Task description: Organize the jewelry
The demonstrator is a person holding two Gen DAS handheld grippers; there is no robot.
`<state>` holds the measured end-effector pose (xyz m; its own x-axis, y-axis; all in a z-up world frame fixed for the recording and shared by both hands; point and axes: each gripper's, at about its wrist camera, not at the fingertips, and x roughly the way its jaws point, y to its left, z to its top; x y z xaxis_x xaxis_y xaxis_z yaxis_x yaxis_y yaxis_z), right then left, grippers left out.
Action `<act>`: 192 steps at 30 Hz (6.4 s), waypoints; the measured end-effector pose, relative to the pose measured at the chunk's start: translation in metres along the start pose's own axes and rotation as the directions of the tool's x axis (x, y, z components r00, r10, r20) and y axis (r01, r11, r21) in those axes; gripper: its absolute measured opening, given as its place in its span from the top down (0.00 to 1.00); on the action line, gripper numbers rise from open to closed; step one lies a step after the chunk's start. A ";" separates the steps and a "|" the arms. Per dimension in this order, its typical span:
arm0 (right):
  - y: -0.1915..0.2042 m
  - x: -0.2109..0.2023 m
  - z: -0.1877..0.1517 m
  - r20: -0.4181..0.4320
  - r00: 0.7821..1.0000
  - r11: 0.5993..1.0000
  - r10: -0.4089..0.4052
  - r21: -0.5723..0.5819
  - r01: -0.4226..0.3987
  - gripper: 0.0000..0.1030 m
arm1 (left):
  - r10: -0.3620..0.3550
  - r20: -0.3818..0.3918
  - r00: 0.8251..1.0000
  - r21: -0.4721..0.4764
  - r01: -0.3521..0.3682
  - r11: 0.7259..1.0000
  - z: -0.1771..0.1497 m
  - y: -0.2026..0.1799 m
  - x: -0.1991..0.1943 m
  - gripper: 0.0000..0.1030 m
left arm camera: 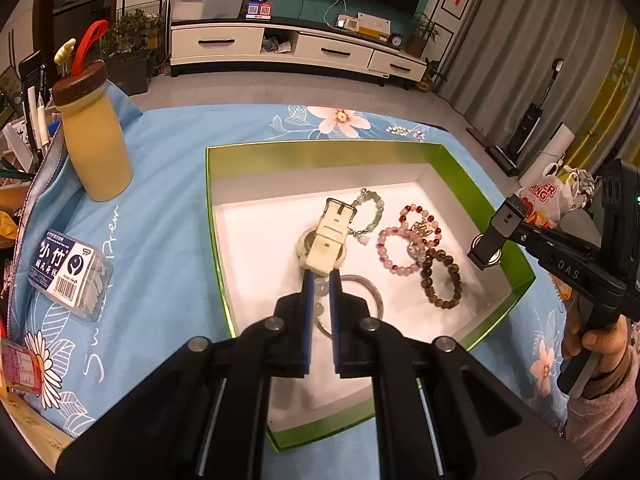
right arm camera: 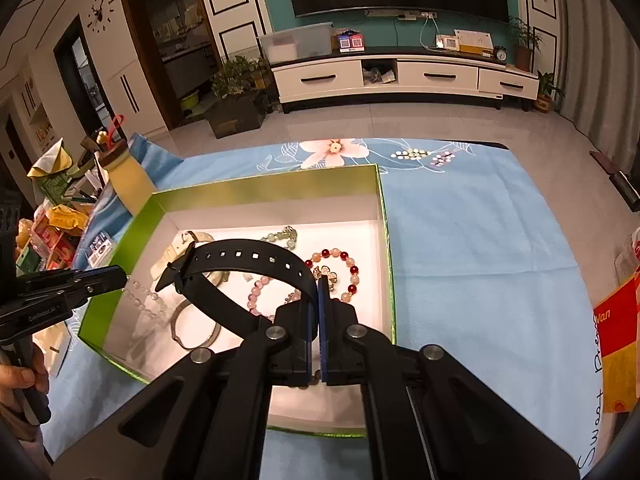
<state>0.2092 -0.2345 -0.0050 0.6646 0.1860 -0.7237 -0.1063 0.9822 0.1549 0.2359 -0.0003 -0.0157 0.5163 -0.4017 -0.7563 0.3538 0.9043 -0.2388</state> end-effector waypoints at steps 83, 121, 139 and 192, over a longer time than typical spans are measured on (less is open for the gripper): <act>0.040 -0.081 0.015 -0.130 0.968 0.973 -0.213 -0.117 0.198 0.01 | 0.283 -0.067 0.957 -0.133 -0.290 0.948 0.019 -0.033 -0.093 0.02; 0.039 -0.055 0.019 -0.164 0.965 0.976 -0.204 -0.106 0.189 0.01 | 0.360 -0.103 0.927 -0.077 -0.368 0.927 0.023 -0.035 -0.070 0.02; 0.037 -0.054 0.021 -0.163 0.965 0.976 -0.206 -0.104 0.191 0.01 | 0.358 -0.110 0.927 -0.062 -0.366 0.928 0.026 -0.041 -0.065 0.02; 0.035 -0.054 0.022 -0.165 0.966 0.978 -0.200 -0.097 0.185 0.01 | 0.367 -0.114 0.923 -0.054 -0.375 0.926 0.026 -0.043 -0.062 0.02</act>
<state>0.1859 -0.2106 0.0538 0.5412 -0.0120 -0.8408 -0.0523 0.9975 -0.0479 0.2087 -0.0184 0.0575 0.5173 -0.0223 -0.8555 0.0920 0.9953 0.0297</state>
